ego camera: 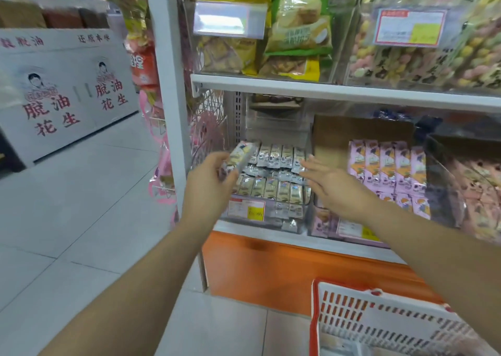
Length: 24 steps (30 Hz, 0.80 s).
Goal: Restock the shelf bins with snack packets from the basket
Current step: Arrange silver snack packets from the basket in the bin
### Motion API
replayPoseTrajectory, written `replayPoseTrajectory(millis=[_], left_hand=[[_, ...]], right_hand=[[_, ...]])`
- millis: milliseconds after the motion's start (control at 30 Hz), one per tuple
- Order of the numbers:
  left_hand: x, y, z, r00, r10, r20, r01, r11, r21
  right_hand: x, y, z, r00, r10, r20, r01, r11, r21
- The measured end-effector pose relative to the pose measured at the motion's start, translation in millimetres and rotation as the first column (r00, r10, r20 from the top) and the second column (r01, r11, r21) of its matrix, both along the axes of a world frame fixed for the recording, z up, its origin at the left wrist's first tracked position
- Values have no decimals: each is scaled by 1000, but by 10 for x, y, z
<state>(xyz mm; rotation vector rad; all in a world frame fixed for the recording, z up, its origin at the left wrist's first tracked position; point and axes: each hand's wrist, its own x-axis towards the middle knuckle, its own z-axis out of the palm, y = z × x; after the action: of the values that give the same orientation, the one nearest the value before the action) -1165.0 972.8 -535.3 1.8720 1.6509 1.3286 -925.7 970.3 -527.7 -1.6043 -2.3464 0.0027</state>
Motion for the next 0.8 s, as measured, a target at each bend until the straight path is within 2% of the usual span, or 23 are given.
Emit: replayPoseTrajectory(millis=[133,400,600,800], left_hand=[[100,651,-10,989,123,-84,-129,989,-68],[426,1503,-228,951,201,-235,-252,945,-209],[506,1733,-328,974,68,-218,-141,930,-339],[436,1594,-286,951,-102,-291,-39,896,-442]], right_hand=[[38,61,-211,989,54,-136,-34,989,143],[75,170,-412,961,77,-267,-24,980,195],[106,223,-487,954,99,-282,-32,972,234],[116,211,-488,952,118,-283,-49,969,242]])
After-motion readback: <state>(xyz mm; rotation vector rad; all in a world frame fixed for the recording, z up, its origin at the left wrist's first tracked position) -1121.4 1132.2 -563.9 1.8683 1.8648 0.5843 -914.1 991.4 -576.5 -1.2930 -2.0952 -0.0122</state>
